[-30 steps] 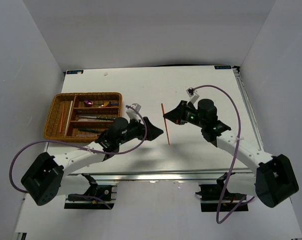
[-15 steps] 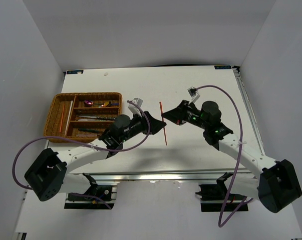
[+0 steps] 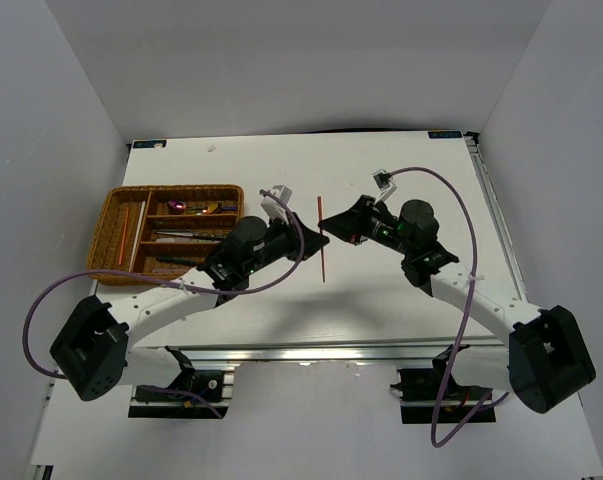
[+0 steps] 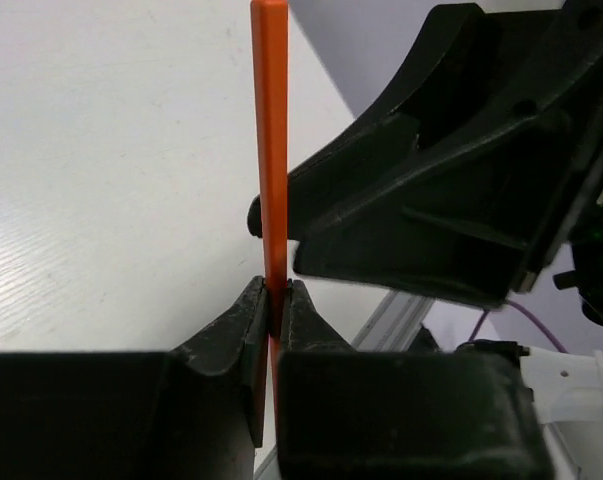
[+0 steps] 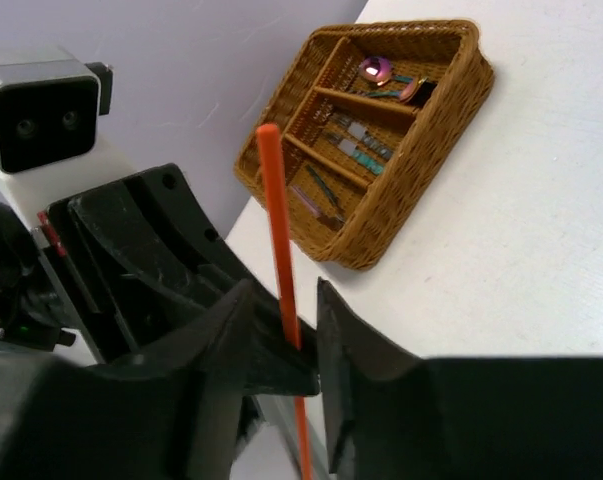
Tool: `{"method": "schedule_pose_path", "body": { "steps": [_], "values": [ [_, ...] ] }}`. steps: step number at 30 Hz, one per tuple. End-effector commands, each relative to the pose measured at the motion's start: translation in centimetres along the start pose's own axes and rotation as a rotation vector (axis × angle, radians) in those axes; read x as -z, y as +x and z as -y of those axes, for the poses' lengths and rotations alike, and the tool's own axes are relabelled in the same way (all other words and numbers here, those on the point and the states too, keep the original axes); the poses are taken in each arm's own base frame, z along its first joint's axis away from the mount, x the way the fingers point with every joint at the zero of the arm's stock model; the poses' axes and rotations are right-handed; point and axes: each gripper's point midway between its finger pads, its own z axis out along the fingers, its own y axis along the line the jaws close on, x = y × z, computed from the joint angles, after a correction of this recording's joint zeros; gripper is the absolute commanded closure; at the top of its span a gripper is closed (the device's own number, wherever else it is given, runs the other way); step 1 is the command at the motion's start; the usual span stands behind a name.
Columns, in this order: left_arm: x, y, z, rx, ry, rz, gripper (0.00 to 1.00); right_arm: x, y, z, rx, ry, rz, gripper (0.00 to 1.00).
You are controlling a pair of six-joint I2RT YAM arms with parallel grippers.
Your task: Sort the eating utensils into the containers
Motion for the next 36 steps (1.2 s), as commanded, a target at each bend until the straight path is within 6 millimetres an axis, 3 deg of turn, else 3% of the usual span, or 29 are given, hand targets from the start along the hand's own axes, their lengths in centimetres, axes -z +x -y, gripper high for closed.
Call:
{"method": "schedule_pose_path", "body": {
  "steps": [1,2,3,4,5,6,7,8,9,10,11,12,13,15,16,18,21,22,24,26,30,36],
  "values": [
    [0.5,-0.4,-1.8,-0.093,-0.160,-0.075,1.00,0.2,-1.4,-1.9,0.030,-0.057,0.010,0.58],
    [0.8,-3.2,-3.0,-0.165,-0.270,-0.018,1.00,0.8,-1.7,-1.1,0.018,0.002,0.019,0.44],
    [1.6,-3.8,-4.8,-0.193,-0.371,-0.035,1.00,1.3,-2.6,0.1,0.038,0.058,0.041,0.33],
    [3.9,-3.7,-8.6,-0.219,-0.551,-0.110,1.00,1.9,-2.9,1.1,0.038,0.116,0.051,0.21],
    [5.6,-7.1,-11.0,-0.307,-0.735,-0.051,1.00,2.9,-2.9,2.7,0.021,0.215,0.056,0.19],
    [7.7,-8.4,-13.3,-0.356,-0.878,-0.056,1.00,3.7,-3.5,3.7,0.039,0.259,0.071,0.18],
    [11.5,-9.5,-16.6,-0.408,-1.083,-0.100,1.00,4.3,-3.6,4.3,0.044,0.282,0.077,0.16],
    [16.2,-12.8,-19.1,-0.560,-1.398,-0.064,1.00,5.1,-3.6,4.1,0.051,0.281,0.075,0.15],
    [20.4,-14.6,-20.8,-0.617,-1.606,-0.068,1.00,5.8,-3.4,4.8,0.048,0.299,0.075,0.15],
    [23.0,-16.2,-21.7,-0.660,-1.756,-0.041,1.00,6.4,-3.5,4.6,0.075,0.298,0.080,0.15],
    [25.7,-17.3,-22.2,-0.738,-1.881,-0.121,1.00,6.8,-3.2,4.8,0.083,0.307,0.072,0.15],
    [29.3,-18.4,-23.7,-0.693,-2.033,-0.122,1.00,7.4,-2.8,5.2,0.083,0.327,0.059,0.15],
    [30.1,-19.8,-24.4,-0.647,-2.062,-0.038,1.00,7.9,-2.6,5.1,0.108,0.327,0.058,0.15],
    [32.5,-21.2,-26.4,-0.644,-2.119,-0.104,1.00,8.7,-1.8,5.2,0.113,0.339,0.035,0.15],
    [32.9,-22.3,-27.3,-0.633,-2.140,-0.016,1.00,9.1,-1.5,4.9,0.139,0.330,0.031,0.15],
    [35.3,-23.8,-28.7,-0.684,-2.216,-0.112,1.00,9.5,-1.4,4.7,0.155,0.332,0.028,0.14],
    [35.7,-24.7,-31.6,-0.635,-2.294,-0.157,1.00,10.4,-0.2,4.2,0.151,0.315,0.005,0.14],
    [34.7,-24.1,-33.4,-0.652,-2.287,-0.233,1.00,10.6,-0.2,3.7,0.159,0.301,0.016,0.14],
    [34.3,-23.7,-34.4,-0.680,-2.323,-0.292,1.00,10.9,0.3,3.8,0.161,0.300,0.011,0.13],
    [34.3,-21.8,-35.9,-0.722,-2.318,-0.425,1.00,11.1,0.7,3.9,0.161,0.297,0.000,0.13],
    [34.9,-20.0,-38.6,-0.690,-2.285,-0.443,1.00,11.2,1.9,4.1,0.162,0.282,-0.040,0.13],
    [33.2,-18.7,-41.4,-0.655,-2.200,-0.440,1.00,11.8,3.2,5.5,0.164,0.325,-0.063,0.13]
  ]
}}
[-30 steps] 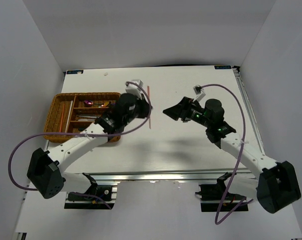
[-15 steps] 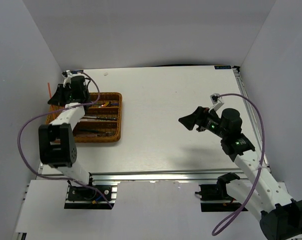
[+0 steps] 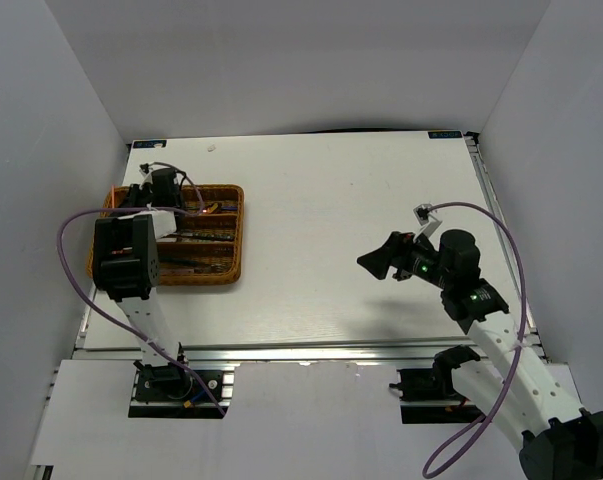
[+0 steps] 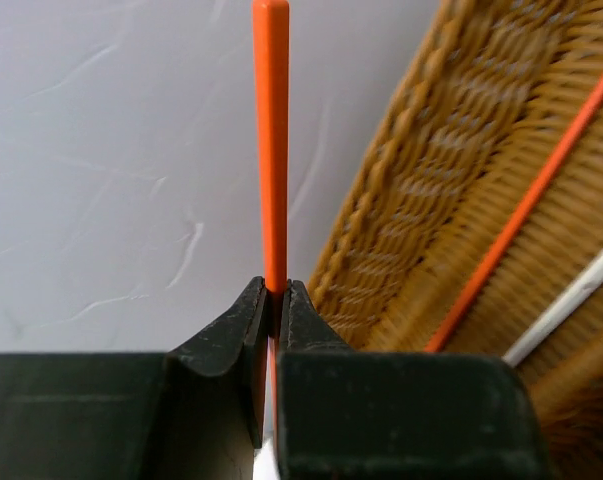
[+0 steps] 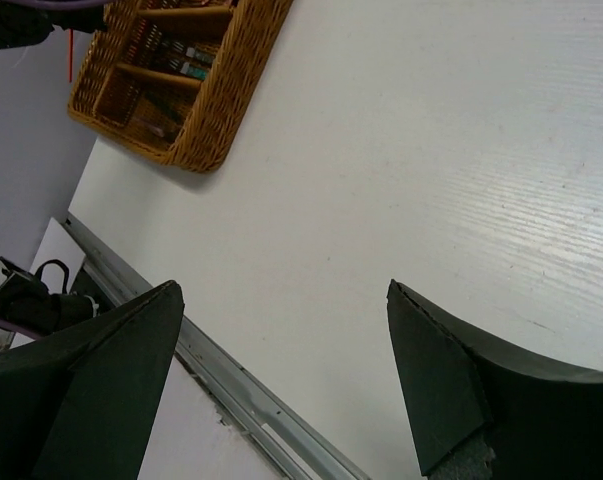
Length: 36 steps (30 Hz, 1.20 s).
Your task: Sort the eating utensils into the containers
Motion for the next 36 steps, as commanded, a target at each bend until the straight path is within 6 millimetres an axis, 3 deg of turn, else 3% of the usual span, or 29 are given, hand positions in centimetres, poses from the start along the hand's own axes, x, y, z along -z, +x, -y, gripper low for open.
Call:
{"method": "schedule_pose_path", "body": {
  "steps": [1,9,16,19,23,24,26,27,29,30,31,32,33,36],
  "values": [
    [-0.2,-1.7,0.2,0.102,0.044,0.031,0.99,0.4,0.1,-0.1,0.032,-0.006,0.003,0.13],
    [0.0,-1.8,2.9,0.120,0.194,0.059,0.65,1.0,-0.6,-0.8,0.017,-0.014,0.030,0.12],
    [-0.3,-2.0,2.7,0.218,0.252,0.053,0.25,2.0,-1.4,-1.7,0.020,-0.015,0.052,0.12],
    [0.2,-2.7,1.9,0.271,0.281,0.054,0.24,2.4,-2.0,-2.2,0.022,-0.016,0.059,0.12],
    [2.3,-5.4,-0.1,0.481,0.415,0.079,0.19,2.6,-3.1,-2.6,0.052,-0.011,0.071,0.11],
    [3.5,-6.1,-2.1,0.534,0.455,0.099,0.13,2.7,-3.6,-2.7,0.060,0.003,0.062,0.11],
    [6.2,-7.2,-3.3,0.685,0.576,0.127,0.07,2.9,-4.4,-1.9,0.115,0.064,0.065,0.11],
    [8.2,-7.6,-6.5,0.777,0.624,0.187,0.03,3.5,-4.9,-1.8,0.122,0.106,0.056,0.11],
    [11.6,-7.1,-8.3,0.872,0.736,0.209,0.02,4.4,-5.8,-0.8,0.151,0.199,0.083,0.11],
    [14.0,-6.2,-11.0,0.930,0.802,0.270,0.02,5.4,-5.8,-0.8,0.158,0.227,0.092,0.11],
    [15.4,-5.4,-12.0,0.971,0.844,0.281,0.02,6.2,-6.8,-0.4,0.176,0.274,0.129,0.11],
    [16.8,-3.6,-12.3,0.961,0.894,0.271,0.02,6.8,-6.9,-0.3,0.185,0.300,0.137,0.11],
    [18.7,-1.2,-14.3,1.006,0.931,0.315,0.02,7.9,-7.0,-0.2,0.202,0.331,0.139,0.11],
    [20.1,3.1,-17.7,1.076,0.895,0.380,0.02,9.3,-7.1,0.4,0.223,0.395,0.152,0.11]
  ]
}}
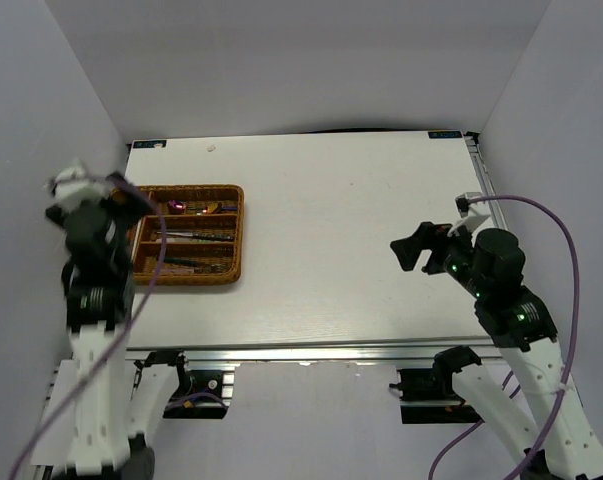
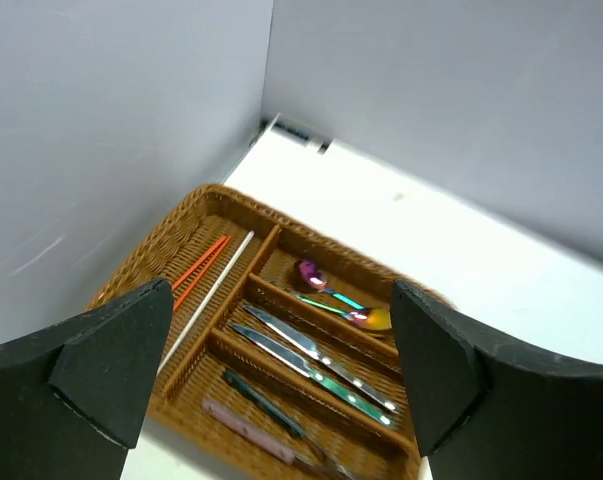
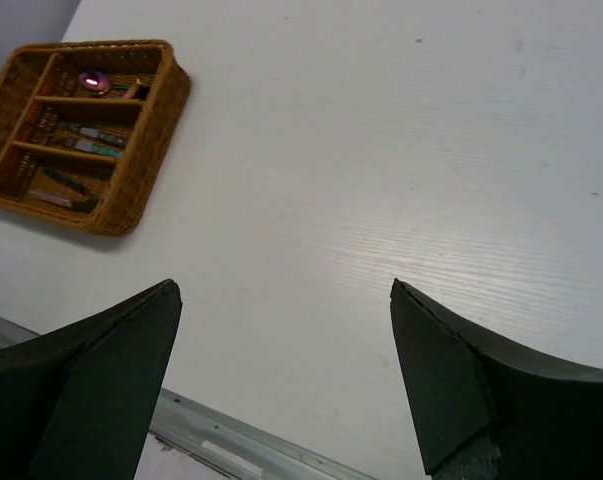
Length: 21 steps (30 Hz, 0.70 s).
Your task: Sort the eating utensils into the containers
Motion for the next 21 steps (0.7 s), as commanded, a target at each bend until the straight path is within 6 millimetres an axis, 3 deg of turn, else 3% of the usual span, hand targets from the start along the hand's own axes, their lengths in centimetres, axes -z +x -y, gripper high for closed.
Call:
{"method": "schedule_pose_path", "body": {
  "steps": [1,2,3,4,6,11,21],
  "values": [
    [7.2,3.4,-2.5,0.054,0.044,-0.060,0.02,2.4,-0.1,1.7,0.068,0.114,-0.014,0.11],
    [8.7,3.9,-3.5,0.042,0.029,-0.071,0.02,2.6,0.1,1.8,0.071,0.118,-0.026,0.11],
    [11.0,2.5,-4.7,0.062,0.016,-0.005,0.02,3.1,0.7,2.2,0.075,0.139,-0.048,0.11],
    [11.9,2.5,-5.4,0.068,-0.009,-0.010,0.02,3.2,0.4,2.3,0.082,0.146,-0.037,0.11],
    [13.1,4.5,-6.4,0.073,-0.040,-0.076,0.02,4.0,0.7,2.6,0.092,0.162,-0.032,0.11],
    [14.3,8.1,-6.2,0.119,0.035,-0.096,0.02,5.1,0.0,0.7,0.114,0.039,0.111,0.11],
    [14.6,8.8,-5.9,0.159,0.068,-0.089,0.02,4.4,2.2,0.7,0.073,0.016,0.037,0.11]
  ]
}}
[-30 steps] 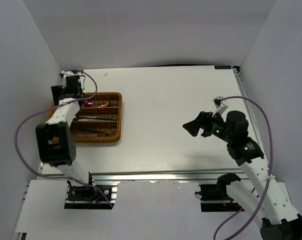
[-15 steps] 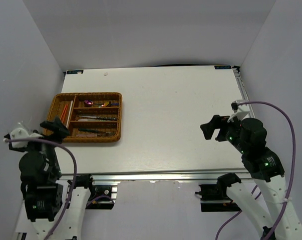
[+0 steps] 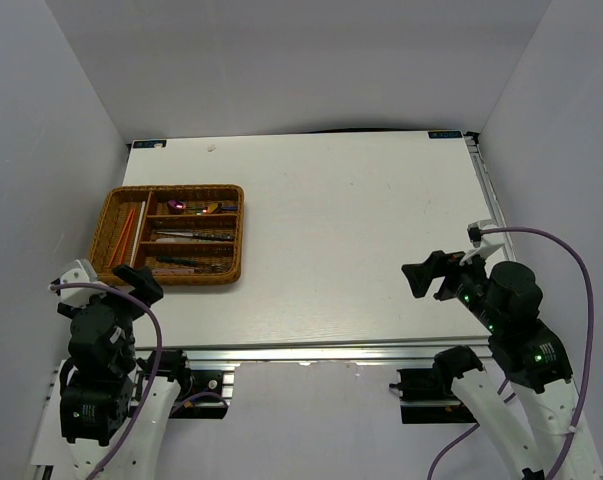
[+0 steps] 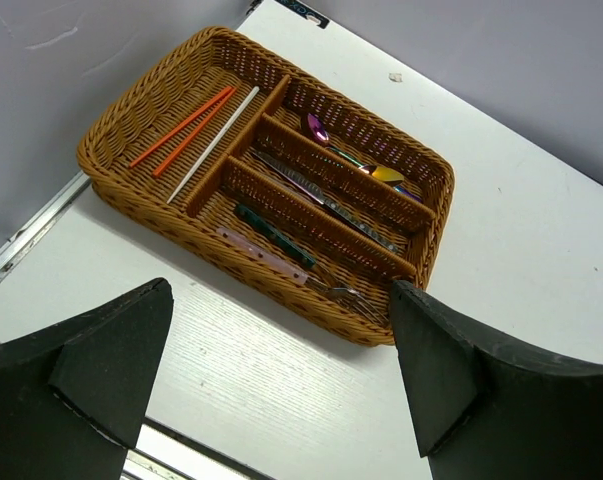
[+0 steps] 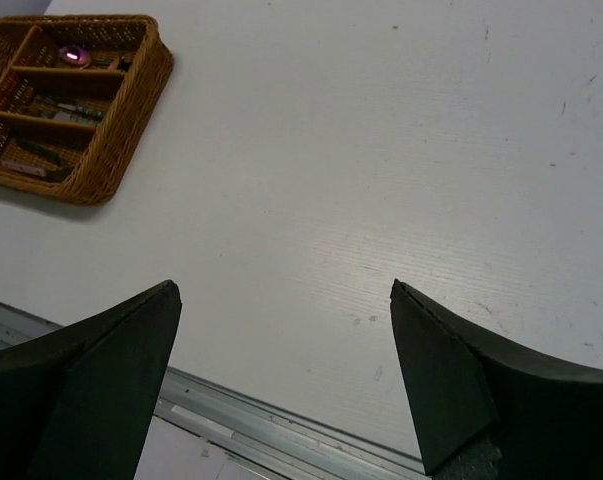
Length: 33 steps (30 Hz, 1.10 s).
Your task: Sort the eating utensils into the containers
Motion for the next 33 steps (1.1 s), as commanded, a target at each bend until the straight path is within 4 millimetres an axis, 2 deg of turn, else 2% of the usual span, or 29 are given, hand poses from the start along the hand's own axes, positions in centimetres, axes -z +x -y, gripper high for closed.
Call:
{"method": "schedule_pose_path", "body": {
  "steps": [1,11,17,19,26,30,33],
  "values": [
    [0.0,0.3,0.0,0.012,0.005,-0.011,0.02,-0.7,0.4,-0.2,-0.013,-0.016,-0.006,0.11],
    [0.0,0.7,0.1,0.018,0.020,-0.001,0.02,-1.4,0.7,0.7,-0.034,0.042,-0.044,0.11],
    [0.0,0.9,0.6,0.015,0.049,-0.006,0.02,-1.0,-0.8,0.6,-0.018,0.051,-0.021,0.11],
    [-0.1,0.9,0.6,0.012,0.050,-0.009,0.02,-0.8,-1.7,1.5,-0.003,0.104,-0.001,0.11],
    [-0.3,0.9,0.6,0.007,0.037,-0.017,0.02,2.4,-4.3,3.4,0.065,0.248,0.036,0.11],
    [-0.4,1.0,0.9,0.004,0.049,-0.023,0.02,4.1,-5.4,2.8,0.082,0.235,0.067,0.11],
    [-0.5,1.2,1.0,0.001,0.056,-0.033,0.02,4.4,-5.5,2.9,0.088,0.238,0.081,0.11]
  ]
}}
